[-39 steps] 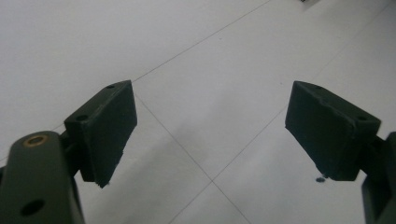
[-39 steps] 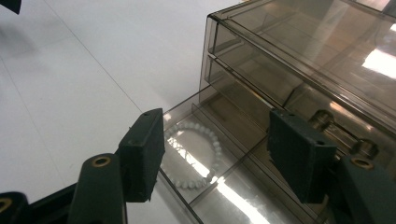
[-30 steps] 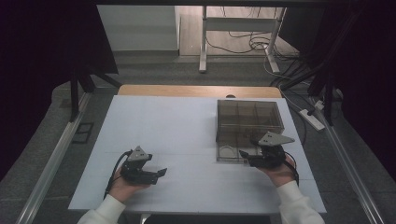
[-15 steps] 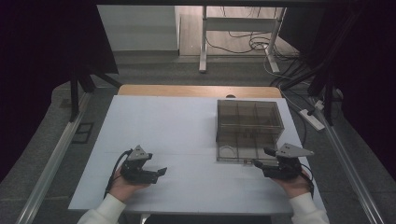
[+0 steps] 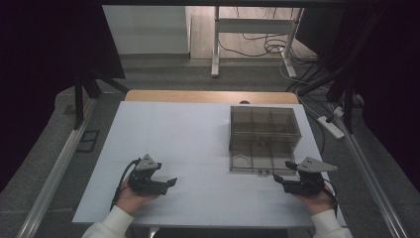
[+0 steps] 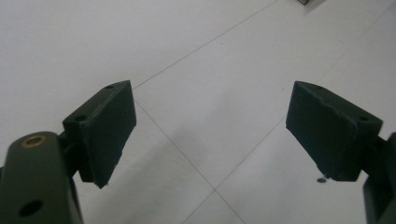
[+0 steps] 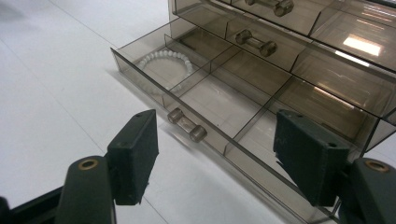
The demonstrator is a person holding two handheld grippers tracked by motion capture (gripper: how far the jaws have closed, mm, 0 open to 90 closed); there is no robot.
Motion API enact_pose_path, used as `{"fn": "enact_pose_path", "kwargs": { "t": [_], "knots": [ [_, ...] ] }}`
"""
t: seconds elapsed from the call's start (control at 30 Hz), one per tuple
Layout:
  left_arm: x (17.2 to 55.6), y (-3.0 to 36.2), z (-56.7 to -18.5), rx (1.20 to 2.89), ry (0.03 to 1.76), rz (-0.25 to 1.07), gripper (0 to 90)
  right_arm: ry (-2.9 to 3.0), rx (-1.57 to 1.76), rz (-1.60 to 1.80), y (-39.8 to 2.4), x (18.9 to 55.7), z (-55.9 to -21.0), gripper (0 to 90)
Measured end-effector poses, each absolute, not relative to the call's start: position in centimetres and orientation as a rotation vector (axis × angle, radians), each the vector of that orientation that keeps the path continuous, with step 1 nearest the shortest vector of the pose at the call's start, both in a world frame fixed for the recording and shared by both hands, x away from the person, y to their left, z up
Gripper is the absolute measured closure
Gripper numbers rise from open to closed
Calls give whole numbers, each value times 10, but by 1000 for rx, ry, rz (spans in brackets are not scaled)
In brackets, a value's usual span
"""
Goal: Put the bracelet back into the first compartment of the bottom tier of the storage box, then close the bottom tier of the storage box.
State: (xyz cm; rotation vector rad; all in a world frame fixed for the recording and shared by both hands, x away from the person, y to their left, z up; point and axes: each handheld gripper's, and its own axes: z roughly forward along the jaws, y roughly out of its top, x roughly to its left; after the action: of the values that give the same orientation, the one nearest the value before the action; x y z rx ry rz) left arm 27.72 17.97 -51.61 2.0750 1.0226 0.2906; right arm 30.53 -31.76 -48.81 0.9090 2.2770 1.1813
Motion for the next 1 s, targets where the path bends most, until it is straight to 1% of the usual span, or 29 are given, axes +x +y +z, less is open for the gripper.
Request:
{"fn": "enact_pose_path", "kwargs": {
  "t": [0.1,0.27,0.37,0.47,0.63,0.77,0.8,0.9,1.0],
  "knots": [
    [277,179,-516,2076,1021,294,161,2273,903,1168,-316,305,-489,284],
    [277,179,-515,2078,1018,295,160,2283,897,1163,-315,306,-489,295],
    [278,179,-516,2080,1018,296,160,2271,897,1159,-315,306,-489,329],
    [278,179,-516,2081,1018,297,160,2271,889,1147,-314,306,-489,409],
    [277,178,-516,2087,1014,299,160,2283,901,1143,-314,308,-489,464],
    [277,177,-516,2087,1012,300,160,2300,878,1141,-312,307,-491,576],
    [277,177,-516,2088,1013,299,160,2306,870,1141,-311,307,-492,642],
    [278,177,-516,2090,1014,299,160,2327,868,1124,-309,309,-494,796],
    [277,177,-516,2092,1015,300,161,2354,858,1093,-307,311,-498,889]
  ]
}}
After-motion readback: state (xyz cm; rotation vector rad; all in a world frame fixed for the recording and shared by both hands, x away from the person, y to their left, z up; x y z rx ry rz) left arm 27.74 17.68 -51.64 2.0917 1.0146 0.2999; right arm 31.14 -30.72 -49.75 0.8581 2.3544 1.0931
